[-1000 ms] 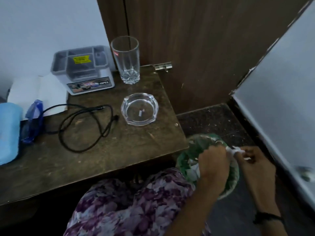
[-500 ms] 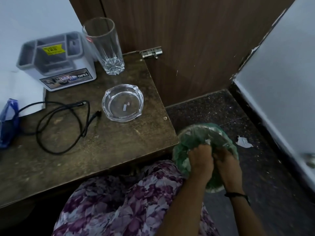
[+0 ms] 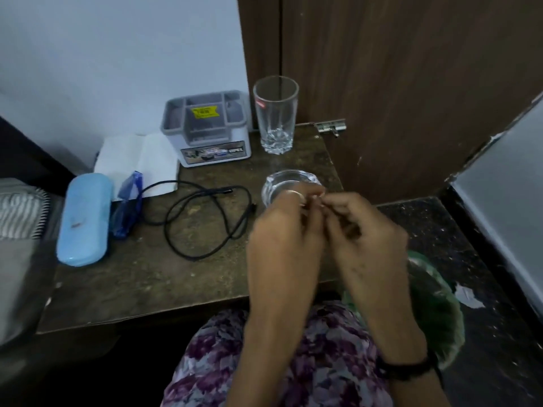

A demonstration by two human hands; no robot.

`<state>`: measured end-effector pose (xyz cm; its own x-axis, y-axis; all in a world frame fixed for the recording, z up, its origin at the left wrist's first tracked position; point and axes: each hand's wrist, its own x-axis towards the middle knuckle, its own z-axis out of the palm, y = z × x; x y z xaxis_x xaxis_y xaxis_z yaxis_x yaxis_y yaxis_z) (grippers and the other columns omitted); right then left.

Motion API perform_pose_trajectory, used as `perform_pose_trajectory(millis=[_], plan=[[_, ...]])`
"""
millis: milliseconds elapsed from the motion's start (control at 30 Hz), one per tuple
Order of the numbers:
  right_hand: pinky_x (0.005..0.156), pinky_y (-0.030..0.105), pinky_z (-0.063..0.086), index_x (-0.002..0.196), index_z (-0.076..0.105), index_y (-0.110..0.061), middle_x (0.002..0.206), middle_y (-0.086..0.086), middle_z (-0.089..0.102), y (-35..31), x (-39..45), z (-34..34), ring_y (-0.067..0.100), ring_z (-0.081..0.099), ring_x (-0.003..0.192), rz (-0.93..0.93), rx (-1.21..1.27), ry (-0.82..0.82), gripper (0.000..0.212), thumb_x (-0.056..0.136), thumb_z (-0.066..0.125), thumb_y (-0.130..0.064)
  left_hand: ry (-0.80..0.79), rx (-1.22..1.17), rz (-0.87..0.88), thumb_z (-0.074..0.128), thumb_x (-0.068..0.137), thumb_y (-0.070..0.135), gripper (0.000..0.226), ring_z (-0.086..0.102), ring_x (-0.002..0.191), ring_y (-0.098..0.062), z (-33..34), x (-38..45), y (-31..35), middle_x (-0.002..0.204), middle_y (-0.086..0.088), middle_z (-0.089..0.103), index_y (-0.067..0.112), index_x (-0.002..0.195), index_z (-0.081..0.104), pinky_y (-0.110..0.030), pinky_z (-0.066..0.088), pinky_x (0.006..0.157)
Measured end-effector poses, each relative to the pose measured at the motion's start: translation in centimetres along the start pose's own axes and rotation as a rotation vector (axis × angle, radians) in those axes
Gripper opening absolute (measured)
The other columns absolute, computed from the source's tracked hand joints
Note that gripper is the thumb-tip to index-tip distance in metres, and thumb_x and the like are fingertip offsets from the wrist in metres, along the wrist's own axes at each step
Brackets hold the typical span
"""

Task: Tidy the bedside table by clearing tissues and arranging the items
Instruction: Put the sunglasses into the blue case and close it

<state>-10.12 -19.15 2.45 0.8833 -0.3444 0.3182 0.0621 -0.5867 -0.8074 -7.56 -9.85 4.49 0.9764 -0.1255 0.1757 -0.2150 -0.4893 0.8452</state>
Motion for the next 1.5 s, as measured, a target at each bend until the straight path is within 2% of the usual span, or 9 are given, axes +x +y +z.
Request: perform_pose_trajectory(millis=[167, 333, 533, 700, 767, 900, 1033, 1333, 1500], plan=[[0.075, 0.033, 0.051, 0.095, 0.068, -0.025, 0.082, -0.014, 0.067, -3.4, 3.9, 5.0, 0.003, 0.062, 0.076, -0.063, 0.006, -0.148, 0.014, 0.085, 0.062, -0.017, 0.169, 0.050, -0.160, 0.055, 0.089, 0.023, 0.010, 0.062, 0.074, 0.000, -5.7, 2.5, -3.9, 0.075, 0.015, 0.065, 0.030, 0.092, 0.062, -0.027, 0.047, 0.066], [0.070, 0.026, 0.051, 0.095, 0.069, -0.023, 0.080, -0.013, 0.066, -5.7, 6.8, 10.2, 0.001, 0.060, 0.074, -0.141, 0.057, -0.147, 0.013, 0.086, 0.061, -0.017, 0.274, 0.174, -0.219, 0.052, 0.089, 0.025, 0.014, 0.065, 0.090, -0.019, -8.9, 4.7, -7.8, 0.094, 0.002, 0.070, 0.025, 0.098, 0.063, -0.040, 0.051, 0.079], [0.068, 0.041, 0.054, 0.094, 0.066, -0.020, 0.088, 0.000, 0.071, -5.9, 5.7, 17.2, 0.019, 0.065, 0.082, -0.257, 0.003, -0.327, 0.013, 0.085, 0.059, -0.015, 0.425, 0.428, -0.200, 0.051, 0.090, 0.014, 0.019, 0.047, 0.105, -0.021, -10.5, 5.8, -12.2, 0.109, -0.003, 0.062, 0.016, 0.106, 0.062, -0.031, 0.033, 0.065], [0.067, 0.040, 0.053, 0.094, 0.065, -0.019, 0.089, 0.001, 0.068, -6.2, 4.3, 20.1, 0.020, 0.063, 0.085, -0.325, -0.056, -0.391, 0.010, 0.086, 0.058, -0.018, 0.580, 0.555, -0.204, 0.060, 0.085, 0.012, 0.013, 0.047, 0.091, -0.027, -11.2, 4.6, -15.6, 0.091, -0.008, 0.068, 0.011, 0.094, 0.069, -0.039, 0.036, 0.070], [0.067, 0.040, 0.053, 0.092, 0.065, -0.018, 0.089, 0.001, 0.068, -6.6, 4.1, 20.8, 0.021, 0.063, 0.085, -0.314, -0.030, -0.400, 0.009, 0.085, 0.059, -0.019, 0.630, 0.599, -0.248, 0.062, 0.083, 0.014, 0.016, 0.046, 0.097, -0.026, -11.9, 4.3, -16.5, 0.100, -0.007, 0.067, 0.012, 0.098, 0.068, -0.035, 0.031, 0.075], [0.067, 0.037, 0.054, 0.094, 0.066, -0.018, 0.089, 0.001, 0.069, -7.2, 3.7, 21.8, 0.018, 0.063, 0.082, -0.309, -0.014, -0.408, 0.009, 0.086, 0.060, -0.020, 0.643, 0.608, -0.402, 0.067, 0.079, 0.020, 0.043, 0.042, 0.120, -0.033, -13.2, 3.6, -18.2, 0.129, -0.010, 0.054, 0.013, 0.120, 0.056, -0.047, 0.036, 0.090], [0.065, 0.036, 0.054, 0.094, 0.066, -0.019, 0.088, -0.001, 0.070, -7.2, 3.4, 22.2, 0.016, 0.062, 0.080, -0.311, -0.016, -0.402, 0.009, 0.086, 0.060, -0.020, 0.604, 0.517, -0.487, 0.066, 0.081, 0.019, 0.051, 0.043, 0.118, -0.038, -13.7, 3.2, -18.6, 0.136, -0.015, 0.046, 0.013, 0.129, 0.047, -0.049, 0.038, 0.089], [0.062, 0.034, 0.055, 0.091, 0.068, -0.018, 0.084, -0.004, 0.068, -6.3, 3.9, 20.2, 0.008, 0.061, 0.072, -0.341, 0.020, -0.295, 0.008, 0.085, 0.063, -0.017, 0.743, 0.357, -0.323, 0.065, 0.073, 0.010, 0.047, 0.046, 0.111, -0.029, -15.5, 3.1, -17.2, 0.125, -0.011, 0.051, 0.014, 0.119, 0.057, -0.029, 0.037, 0.083], [0.066, 0.030, 0.057, 0.093, 0.068, -0.015, 0.087, -0.003, 0.069, -5.2, 4.2, 17.2, 0.008, 0.063, 0.076, -0.413, 0.031, -0.230, 0.009, 0.085, 0.065, -0.014, 0.703, 0.286, -0.122, 0.069, 0.073, 0.012, 0.043, 0.047, 0.103, -0.011, -17.1, 2.8, -14.6, 0.114, 0.002, 0.051, 0.018, 0.114, 0.060, 0.002, 0.028, 0.077]])
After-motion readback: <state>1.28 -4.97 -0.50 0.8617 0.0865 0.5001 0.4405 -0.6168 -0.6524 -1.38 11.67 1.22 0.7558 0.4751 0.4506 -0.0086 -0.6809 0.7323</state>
